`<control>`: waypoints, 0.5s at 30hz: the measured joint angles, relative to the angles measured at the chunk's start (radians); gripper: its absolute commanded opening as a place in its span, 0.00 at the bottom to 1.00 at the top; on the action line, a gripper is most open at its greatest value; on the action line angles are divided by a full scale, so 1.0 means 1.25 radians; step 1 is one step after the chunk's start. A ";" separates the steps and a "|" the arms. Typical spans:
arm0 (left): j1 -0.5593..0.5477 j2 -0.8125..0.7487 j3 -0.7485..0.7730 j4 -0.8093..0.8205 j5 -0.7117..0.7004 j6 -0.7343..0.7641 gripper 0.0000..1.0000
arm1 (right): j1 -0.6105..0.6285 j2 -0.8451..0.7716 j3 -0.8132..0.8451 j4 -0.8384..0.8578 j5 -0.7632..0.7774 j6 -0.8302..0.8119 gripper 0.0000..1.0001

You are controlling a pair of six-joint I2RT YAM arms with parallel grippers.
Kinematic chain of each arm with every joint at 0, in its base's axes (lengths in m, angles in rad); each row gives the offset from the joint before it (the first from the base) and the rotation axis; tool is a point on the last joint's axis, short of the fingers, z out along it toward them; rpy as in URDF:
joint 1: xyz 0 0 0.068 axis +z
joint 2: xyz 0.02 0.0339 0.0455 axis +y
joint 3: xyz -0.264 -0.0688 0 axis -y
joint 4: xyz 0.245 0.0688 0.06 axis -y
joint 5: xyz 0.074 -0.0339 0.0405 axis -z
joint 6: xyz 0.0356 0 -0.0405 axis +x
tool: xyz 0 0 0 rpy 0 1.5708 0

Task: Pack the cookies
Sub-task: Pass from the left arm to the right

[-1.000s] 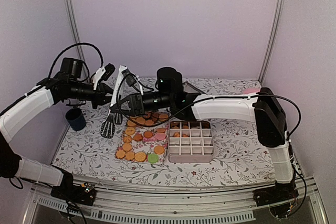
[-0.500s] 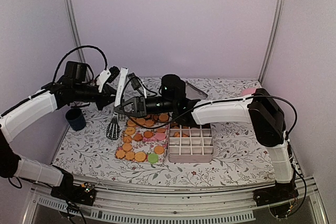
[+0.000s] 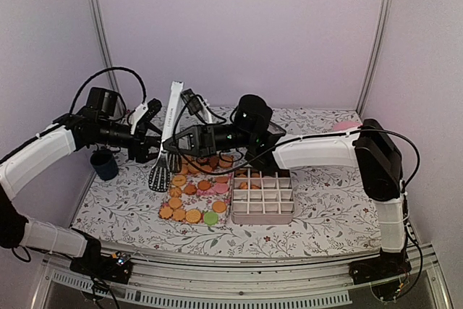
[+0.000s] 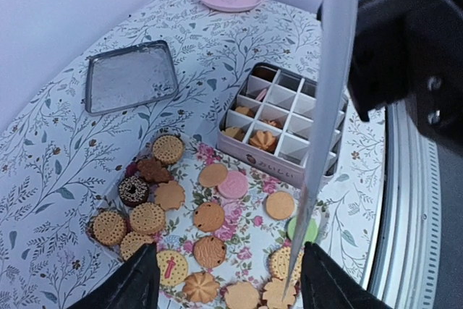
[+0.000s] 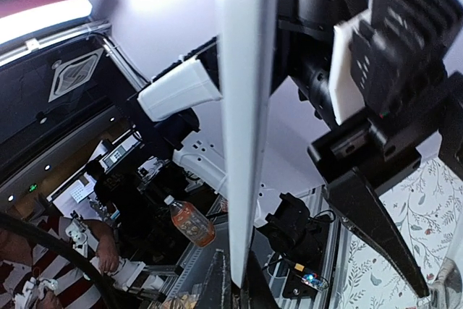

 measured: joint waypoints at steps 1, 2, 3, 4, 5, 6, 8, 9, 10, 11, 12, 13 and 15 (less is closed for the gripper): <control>0.000 -0.013 -0.007 -0.009 0.012 0.008 0.67 | -0.002 -0.008 0.000 0.018 -0.013 0.007 0.00; 0.000 -0.024 -0.014 -0.016 0.020 0.013 0.67 | -0.003 -0.014 0.000 0.035 -0.026 0.014 0.00; 0.001 -0.035 -0.023 -0.020 0.028 0.018 0.66 | -0.005 -0.021 0.000 0.049 -0.037 0.020 0.00; 0.001 -0.044 -0.031 -0.024 0.037 0.020 0.66 | -0.007 -0.025 0.000 0.064 -0.046 0.024 0.00; 0.001 -0.048 -0.038 -0.027 0.047 0.021 0.66 | -0.009 -0.027 0.000 0.077 -0.052 0.029 0.00; 0.001 -0.049 -0.044 -0.027 0.056 0.020 0.65 | -0.010 -0.028 0.000 0.087 -0.056 0.033 0.00; 0.001 -0.049 -0.057 -0.028 0.078 0.014 0.64 | -0.010 -0.027 0.000 0.103 -0.066 0.043 0.00; 0.001 -0.049 -0.063 -0.028 0.090 0.009 0.63 | -0.010 -0.027 0.000 0.110 -0.068 0.051 0.00; 0.001 -0.049 -0.069 -0.028 0.104 0.003 0.62 | -0.010 -0.027 0.000 0.118 -0.069 0.057 0.00; 0.001 -0.049 -0.071 -0.028 0.114 -0.002 0.61 | -0.010 -0.027 0.000 0.129 -0.070 0.065 0.00; 0.000 -0.049 -0.073 -0.028 0.126 -0.007 0.60 | -0.010 -0.027 0.000 0.141 -0.073 0.073 0.00; 0.000 -0.049 -0.074 -0.028 0.139 -0.012 0.60 | -0.010 -0.026 0.000 0.152 -0.074 0.081 0.00; -0.001 -0.049 -0.075 -0.028 0.164 -0.017 0.62 | -0.010 -0.023 0.000 0.173 -0.079 0.096 0.00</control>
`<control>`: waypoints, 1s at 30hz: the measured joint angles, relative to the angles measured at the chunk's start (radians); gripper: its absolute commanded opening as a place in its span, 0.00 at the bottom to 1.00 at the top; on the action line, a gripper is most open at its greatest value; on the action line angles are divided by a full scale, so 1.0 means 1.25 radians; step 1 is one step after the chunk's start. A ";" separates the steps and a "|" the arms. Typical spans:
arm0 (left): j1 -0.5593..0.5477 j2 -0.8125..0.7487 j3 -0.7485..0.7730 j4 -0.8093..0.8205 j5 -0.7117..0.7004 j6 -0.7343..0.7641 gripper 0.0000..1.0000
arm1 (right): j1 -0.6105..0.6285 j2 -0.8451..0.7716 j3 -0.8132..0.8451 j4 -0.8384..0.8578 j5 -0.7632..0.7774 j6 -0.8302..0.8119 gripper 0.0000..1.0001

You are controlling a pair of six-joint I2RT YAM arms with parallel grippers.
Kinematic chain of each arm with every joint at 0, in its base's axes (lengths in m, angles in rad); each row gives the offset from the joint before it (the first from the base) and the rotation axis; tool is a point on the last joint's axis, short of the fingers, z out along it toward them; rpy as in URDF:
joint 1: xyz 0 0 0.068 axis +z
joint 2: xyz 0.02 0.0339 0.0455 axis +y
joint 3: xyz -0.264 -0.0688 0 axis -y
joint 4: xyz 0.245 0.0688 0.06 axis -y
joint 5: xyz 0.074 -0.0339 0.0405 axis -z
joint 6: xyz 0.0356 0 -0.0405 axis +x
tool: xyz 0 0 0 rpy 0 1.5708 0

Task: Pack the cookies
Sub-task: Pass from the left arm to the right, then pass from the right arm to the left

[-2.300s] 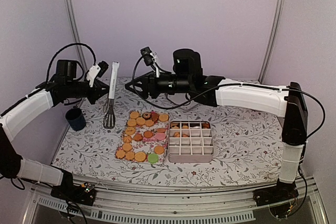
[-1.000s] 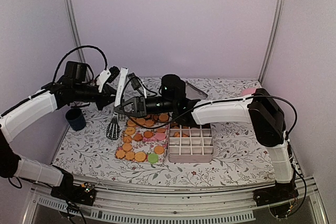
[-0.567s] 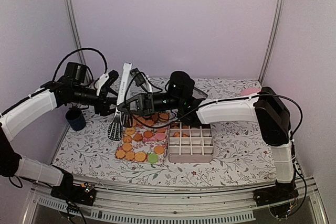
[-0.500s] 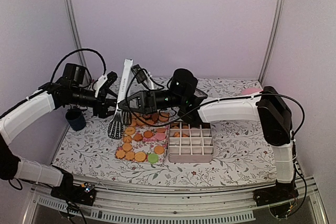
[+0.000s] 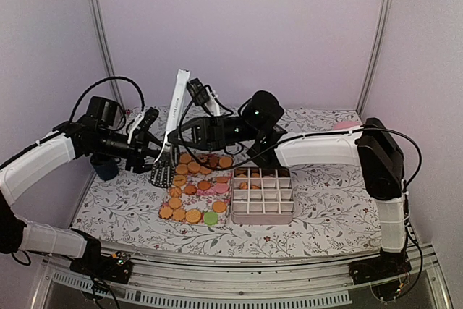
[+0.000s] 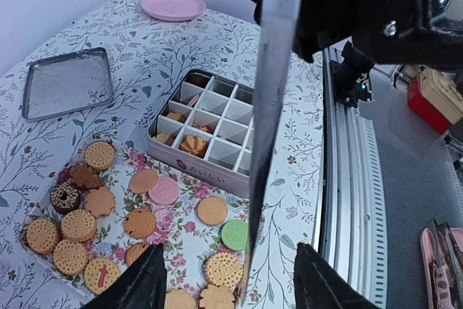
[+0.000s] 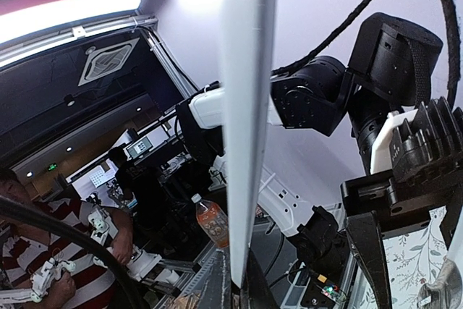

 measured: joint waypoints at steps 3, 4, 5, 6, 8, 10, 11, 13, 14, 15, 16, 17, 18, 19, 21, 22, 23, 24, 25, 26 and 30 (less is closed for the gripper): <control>-0.002 0.000 0.000 -0.002 0.036 0.002 0.68 | 0.000 0.009 0.001 0.020 -0.005 0.017 0.00; -0.002 0.000 0.000 -0.005 0.048 0.004 0.70 | 0.000 0.015 0.001 0.026 -0.005 0.023 0.00; -0.002 0.000 0.000 -0.010 0.061 0.006 0.71 | 0.000 0.019 0.002 0.028 -0.006 0.027 0.00; -0.002 0.000 0.000 -0.014 0.073 0.009 0.71 | 0.000 0.024 0.002 0.031 -0.006 0.029 0.00; -0.003 0.000 0.000 -0.023 0.086 0.013 0.70 | 0.000 0.033 0.003 0.032 -0.007 0.036 0.00; -0.003 0.000 0.000 -0.026 0.093 0.013 0.67 | 0.000 0.042 0.007 0.038 -0.009 0.044 0.00; -0.003 0.000 0.000 -0.025 0.093 0.009 0.65 | 0.000 0.048 0.014 0.042 -0.010 0.050 0.00; -0.004 0.000 -0.001 -0.020 0.089 0.001 0.61 | 0.001 0.061 0.035 0.052 -0.013 0.065 0.00; -0.004 0.000 -0.002 -0.015 0.085 -0.003 0.60 | 0.001 0.067 0.048 0.059 -0.016 0.069 0.00; -0.005 0.000 -0.005 -0.007 0.080 -0.007 0.59 | 0.003 0.074 0.059 0.063 -0.018 0.076 0.00; -0.005 0.000 -0.009 0.001 0.072 -0.012 0.58 | 0.003 0.078 0.068 0.068 -0.021 0.081 0.00; -0.005 0.000 -0.013 0.006 0.067 -0.016 0.57 | 0.005 0.084 0.078 0.074 -0.023 0.086 0.00; -0.005 0.000 -0.018 0.012 0.058 -0.019 0.55 | 0.007 0.089 0.086 0.079 -0.025 0.090 0.00; -0.005 0.000 -0.022 0.017 0.049 -0.021 0.50 | 0.008 0.093 0.094 0.082 -0.028 0.096 0.00; -0.005 0.000 -0.024 0.019 0.038 -0.024 0.35 | 0.011 0.097 0.098 0.089 -0.031 0.104 0.00; -0.005 0.000 -0.024 0.019 0.036 -0.028 0.26 | 0.012 0.098 0.098 0.091 -0.034 0.107 0.00; -0.005 0.000 -0.024 0.020 0.036 -0.028 0.17 | 0.013 0.098 0.098 0.092 -0.038 0.109 0.00; -0.005 0.000 -0.023 0.022 0.036 -0.024 0.09 | 0.015 0.098 0.098 0.093 -0.040 0.110 0.00; -0.006 0.000 -0.022 0.022 0.037 -0.024 0.00 | 0.016 0.098 0.098 0.095 -0.042 0.110 0.02; -0.006 0.000 -0.020 0.020 0.038 -0.021 0.00 | 0.016 0.098 0.098 0.095 -0.043 0.109 0.08; -0.007 0.000 -0.016 0.008 0.036 0.002 0.00 | 0.016 0.096 0.091 0.078 -0.042 0.084 0.31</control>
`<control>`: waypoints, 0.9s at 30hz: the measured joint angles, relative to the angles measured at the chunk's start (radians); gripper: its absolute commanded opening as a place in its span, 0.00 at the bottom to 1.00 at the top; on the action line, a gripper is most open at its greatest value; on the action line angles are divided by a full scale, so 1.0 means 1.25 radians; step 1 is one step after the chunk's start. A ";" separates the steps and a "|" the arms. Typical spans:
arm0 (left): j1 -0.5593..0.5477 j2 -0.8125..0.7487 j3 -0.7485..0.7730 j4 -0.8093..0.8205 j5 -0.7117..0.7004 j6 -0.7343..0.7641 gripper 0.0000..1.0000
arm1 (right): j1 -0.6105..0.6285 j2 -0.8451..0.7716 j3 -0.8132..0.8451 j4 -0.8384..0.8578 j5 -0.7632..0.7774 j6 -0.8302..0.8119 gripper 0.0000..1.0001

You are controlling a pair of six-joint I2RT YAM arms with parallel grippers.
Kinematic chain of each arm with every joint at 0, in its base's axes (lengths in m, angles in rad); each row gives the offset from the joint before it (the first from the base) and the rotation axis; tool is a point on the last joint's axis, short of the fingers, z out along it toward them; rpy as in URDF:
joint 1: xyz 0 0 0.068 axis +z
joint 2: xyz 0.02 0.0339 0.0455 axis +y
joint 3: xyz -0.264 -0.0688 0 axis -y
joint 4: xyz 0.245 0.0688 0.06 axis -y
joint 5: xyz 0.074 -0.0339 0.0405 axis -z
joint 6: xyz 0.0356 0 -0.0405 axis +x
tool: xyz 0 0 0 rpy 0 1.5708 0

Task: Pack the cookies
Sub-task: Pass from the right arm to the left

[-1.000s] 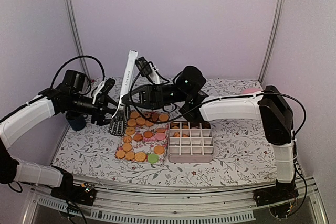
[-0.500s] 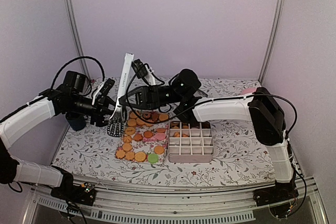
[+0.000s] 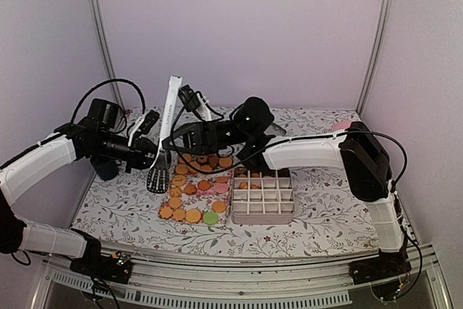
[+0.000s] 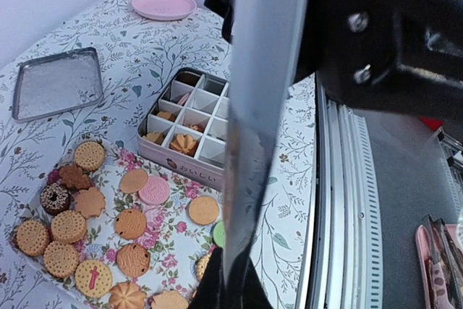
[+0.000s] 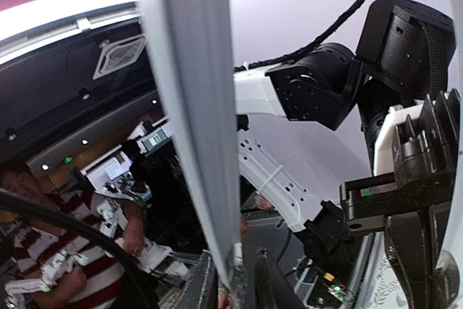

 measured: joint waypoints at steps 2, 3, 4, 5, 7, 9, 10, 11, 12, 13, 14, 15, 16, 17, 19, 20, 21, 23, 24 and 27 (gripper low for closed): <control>0.000 0.000 0.003 -0.015 -0.009 0.017 0.00 | -0.001 -0.007 -0.020 -0.025 0.002 -0.029 0.52; 0.000 0.000 0.005 -0.023 -0.015 0.025 0.00 | -0.002 -0.013 -0.033 -0.042 0.002 -0.045 0.62; 0.000 0.000 0.008 -0.033 -0.020 0.036 0.00 | -0.005 -0.018 -0.045 -0.054 0.003 -0.058 0.75; 0.000 0.000 0.013 -0.047 -0.029 0.047 0.00 | -0.008 -0.031 -0.067 -0.076 0.004 -0.079 0.90; 0.000 0.000 0.026 -0.073 -0.039 0.079 0.00 | -0.019 -0.062 -0.113 -0.124 0.008 -0.117 0.99; 0.000 -0.001 0.042 -0.096 -0.049 0.107 0.00 | -0.033 -0.098 -0.157 -0.183 0.023 -0.167 0.99; 0.000 -0.002 0.050 -0.105 -0.054 0.120 0.00 | -0.044 -0.120 -0.176 -0.222 0.034 -0.194 0.99; -0.001 -0.004 0.056 -0.112 -0.057 0.130 0.00 | -0.055 -0.141 -0.189 -0.266 0.049 -0.230 0.99; -0.001 -0.006 0.060 -0.118 -0.062 0.141 0.00 | -0.064 -0.164 -0.195 -0.316 0.066 -0.272 0.99; -0.002 -0.008 0.062 -0.122 -0.066 0.149 0.00 | -0.071 -0.179 -0.195 -0.346 0.078 -0.303 0.99; -0.002 -0.008 0.062 -0.126 -0.070 0.155 0.00 | -0.077 -0.199 -0.195 -0.378 0.091 -0.341 0.99; -0.004 -0.008 0.062 -0.132 -0.074 0.161 0.00 | -0.082 -0.217 -0.195 -0.404 0.105 -0.374 0.99; -0.005 -0.008 0.062 -0.139 -0.078 0.167 0.00 | -0.085 -0.233 -0.194 -0.423 0.112 -0.404 0.99; -0.008 -0.008 0.062 -0.142 -0.083 0.170 0.00 | -0.086 -0.248 -0.193 -0.439 0.118 -0.432 0.99; -0.014 -0.008 0.062 -0.146 -0.092 0.179 0.00 | -0.085 -0.260 -0.179 -0.464 0.122 -0.473 0.99; -0.018 -0.008 0.062 -0.148 -0.097 0.182 0.00 | -0.084 -0.260 -0.168 -0.475 0.122 -0.492 0.99; -0.020 -0.008 0.062 -0.151 -0.102 0.184 0.00 | -0.083 -0.260 -0.157 -0.486 0.124 -0.509 0.99; -0.025 -0.008 0.062 -0.155 -0.110 0.188 0.00 | -0.081 -0.260 -0.143 -0.507 0.123 -0.532 1.00; -0.027 -0.008 0.062 -0.156 -0.113 0.191 0.00 | -0.079 -0.260 -0.135 -0.516 0.123 -0.545 0.98; -0.033 -0.007 0.062 -0.160 -0.120 0.197 0.00 | -0.074 -0.258 -0.108 -0.540 0.120 -0.569 0.92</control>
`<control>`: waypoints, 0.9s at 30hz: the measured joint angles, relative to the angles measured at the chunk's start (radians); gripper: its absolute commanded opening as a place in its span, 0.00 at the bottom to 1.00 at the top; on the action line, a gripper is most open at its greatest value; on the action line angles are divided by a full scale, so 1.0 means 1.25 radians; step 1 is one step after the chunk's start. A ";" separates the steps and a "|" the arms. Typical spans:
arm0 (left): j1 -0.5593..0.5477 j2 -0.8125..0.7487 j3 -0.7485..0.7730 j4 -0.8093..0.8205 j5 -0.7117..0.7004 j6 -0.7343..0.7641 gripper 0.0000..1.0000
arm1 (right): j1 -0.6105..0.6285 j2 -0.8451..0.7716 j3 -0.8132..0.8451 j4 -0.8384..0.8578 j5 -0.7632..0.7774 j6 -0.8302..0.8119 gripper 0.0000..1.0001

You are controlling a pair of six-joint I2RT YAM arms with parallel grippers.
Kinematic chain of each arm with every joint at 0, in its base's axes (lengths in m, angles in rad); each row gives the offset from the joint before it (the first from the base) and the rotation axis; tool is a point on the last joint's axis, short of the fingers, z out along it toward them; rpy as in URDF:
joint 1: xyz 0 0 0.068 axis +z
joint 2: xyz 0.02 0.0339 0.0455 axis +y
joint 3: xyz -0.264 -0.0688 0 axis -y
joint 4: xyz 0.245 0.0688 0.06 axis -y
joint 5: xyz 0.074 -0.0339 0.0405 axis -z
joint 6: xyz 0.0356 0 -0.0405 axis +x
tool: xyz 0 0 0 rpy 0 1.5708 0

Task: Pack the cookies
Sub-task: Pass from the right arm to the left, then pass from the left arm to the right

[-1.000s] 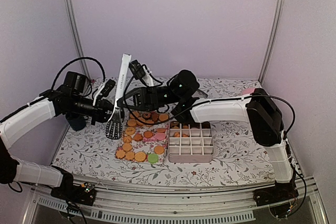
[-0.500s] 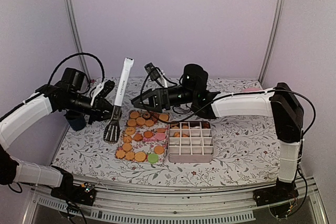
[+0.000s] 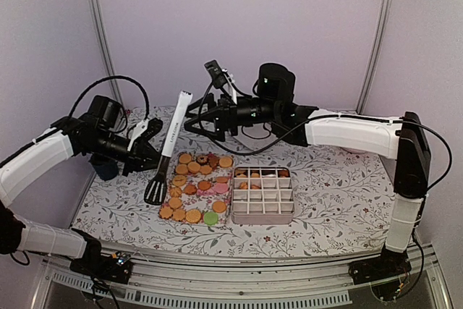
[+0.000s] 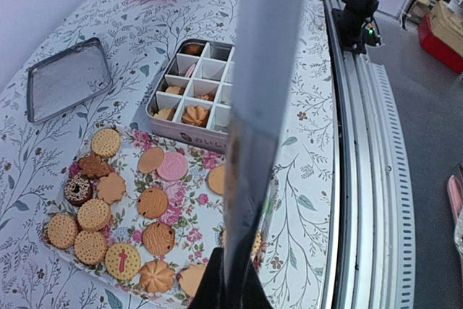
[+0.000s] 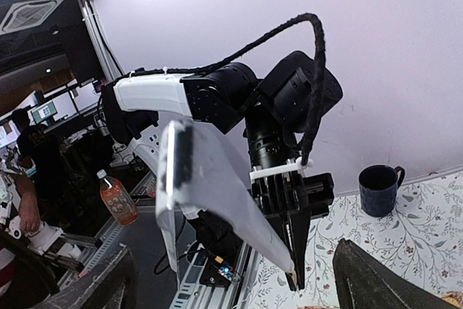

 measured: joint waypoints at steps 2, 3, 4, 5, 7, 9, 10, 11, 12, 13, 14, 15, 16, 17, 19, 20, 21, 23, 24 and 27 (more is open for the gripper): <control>-0.004 0.003 0.000 -0.001 -0.003 0.002 0.00 | 0.004 0.005 0.026 -0.020 0.000 -0.018 0.89; -0.006 0.006 0.000 -0.002 -0.005 0.003 0.00 | 0.007 0.008 0.041 -0.032 0.000 -0.028 0.87; -0.009 0.008 0.000 -0.002 -0.006 0.004 0.00 | 0.011 0.012 0.056 -0.046 0.000 -0.040 0.85; -0.011 0.011 0.000 -0.003 -0.007 0.005 0.00 | 0.015 0.016 0.070 -0.059 0.000 -0.048 0.82; -0.016 0.015 -0.002 -0.005 -0.012 0.009 0.00 | 0.024 0.023 0.089 -0.081 0.000 -0.067 0.76; -0.019 0.018 -0.003 -0.009 -0.018 0.012 0.00 | 0.031 0.031 0.102 -0.106 0.000 -0.085 0.72; -0.020 0.019 -0.003 -0.012 -0.020 0.015 0.00 | 0.034 0.034 0.106 -0.120 0.000 -0.095 0.71; -0.020 0.020 -0.003 -0.015 -0.023 0.017 0.00 | 0.037 0.038 0.110 -0.133 0.000 -0.102 0.69; -0.020 0.020 -0.003 -0.018 -0.024 0.019 0.00 | 0.039 0.042 0.112 -0.148 0.000 -0.111 0.67; -0.020 0.021 -0.003 -0.022 -0.027 0.021 0.00 | 0.040 0.045 0.113 -0.162 0.000 -0.119 0.65; -0.021 0.021 -0.003 -0.023 -0.028 0.021 0.00 | 0.041 0.047 0.113 -0.174 0.000 -0.126 0.63; -0.021 0.022 -0.003 -0.024 -0.031 0.022 0.00 | 0.042 0.049 0.113 -0.190 0.000 -0.134 0.62; -0.021 0.023 -0.003 -0.028 -0.036 0.024 0.00 | 0.042 0.050 0.113 -0.203 0.001 -0.143 0.61; -0.021 0.024 -0.003 -0.033 -0.039 0.027 0.00 | 0.043 0.050 0.113 -0.213 0.001 -0.153 0.59; -0.023 0.026 -0.003 -0.038 -0.044 0.031 0.00 | 0.044 0.050 0.115 -0.232 0.005 -0.172 0.57; -0.023 0.027 -0.003 -0.041 -0.045 0.033 0.00 | 0.044 0.050 0.117 -0.241 0.007 -0.181 0.55; -0.024 0.029 -0.003 -0.043 -0.045 0.034 0.00 | 0.046 0.050 0.120 -0.252 0.010 -0.190 0.52; -0.024 0.032 -0.003 -0.045 -0.042 0.034 0.00 | 0.049 0.052 0.130 -0.274 0.021 -0.208 0.47; -0.025 0.033 -0.003 -0.046 -0.041 0.034 0.00 | 0.050 0.053 0.135 -0.284 0.025 -0.215 0.45; -0.024 0.034 -0.002 -0.054 -0.038 0.035 0.00 | 0.051 0.063 0.158 -0.319 0.032 -0.240 0.43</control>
